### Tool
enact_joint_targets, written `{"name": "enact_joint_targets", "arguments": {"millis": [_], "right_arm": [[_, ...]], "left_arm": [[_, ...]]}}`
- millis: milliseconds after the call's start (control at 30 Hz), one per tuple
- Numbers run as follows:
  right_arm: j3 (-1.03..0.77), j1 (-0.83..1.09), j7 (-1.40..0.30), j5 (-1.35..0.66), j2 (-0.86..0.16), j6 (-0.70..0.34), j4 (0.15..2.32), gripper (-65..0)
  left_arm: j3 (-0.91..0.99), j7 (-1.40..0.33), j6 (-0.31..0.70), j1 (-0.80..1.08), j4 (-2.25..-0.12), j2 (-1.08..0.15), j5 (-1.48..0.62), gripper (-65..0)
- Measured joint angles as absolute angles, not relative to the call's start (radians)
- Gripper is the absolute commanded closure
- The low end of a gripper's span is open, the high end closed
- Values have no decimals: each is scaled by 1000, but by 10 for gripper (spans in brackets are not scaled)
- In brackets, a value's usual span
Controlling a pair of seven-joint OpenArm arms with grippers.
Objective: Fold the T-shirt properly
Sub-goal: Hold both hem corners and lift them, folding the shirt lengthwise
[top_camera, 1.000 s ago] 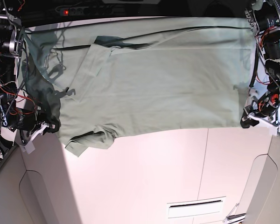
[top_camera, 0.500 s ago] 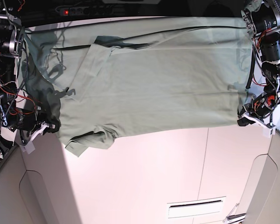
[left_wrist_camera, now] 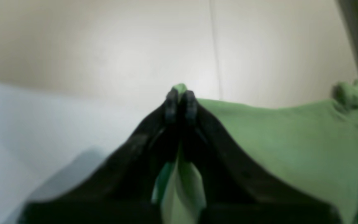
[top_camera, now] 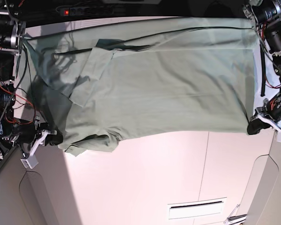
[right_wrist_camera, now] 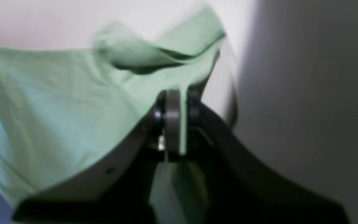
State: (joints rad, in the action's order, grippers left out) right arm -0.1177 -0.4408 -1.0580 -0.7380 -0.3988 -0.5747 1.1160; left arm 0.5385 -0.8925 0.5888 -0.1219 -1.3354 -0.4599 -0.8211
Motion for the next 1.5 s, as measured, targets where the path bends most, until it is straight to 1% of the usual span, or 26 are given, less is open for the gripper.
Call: {"name": "enact_joint_targets", "arguments": {"millis": [100,200,367,400,567,733,833,1133,1333,1467,1500], "right_arm": [[-117,-353,-1095,-730,-398,-564,1263,0],[-117,-260,-1124,-727,-399,-557,1382,0],[-135,-146,-1126,-649,-398,-551,1481,0],[-143,-128,-1127,-643,-399,-553,1486,0],[-195,-74,-1139,-639,-398,-553,1489,0],[-244,-41,-1188,-643,-398,-548,1489,0],[-268,-36,-1219,-646,-398,-547,1488,0],[-276,-36,-1239,-646,-398,-546,1489,0],[-276,-36,-1240,-646,-398,-546,1489,0],[-276,-36,-1261,-647,-398,-546,1489,0],[-276,-36,-1271,-647,-398,-546,1489,-57]], "left_arm": [[595,-931,589,-56,-1432,-460,-858,0],[644,-943,590,12,-1482,-460,-867,0],[714,-949,593,130,-1505,-459,-875,0],[727,-965,614,148,-1505,-459,-892,0],[768,-1055,619,205,-1507,-460,-978,0],[793,-1067,619,247,-1507,-459,-977,0],[792,-1109,619,249,-1507,-459,-978,0],[793,-1190,619,255,-1507,-459,-978,0],[793,-1224,662,255,-1507,-463,-981,0],[793,-1232,663,255,-1507,-482,-989,0],[792,-1234,663,255,-1507,-488,-990,0]]}}
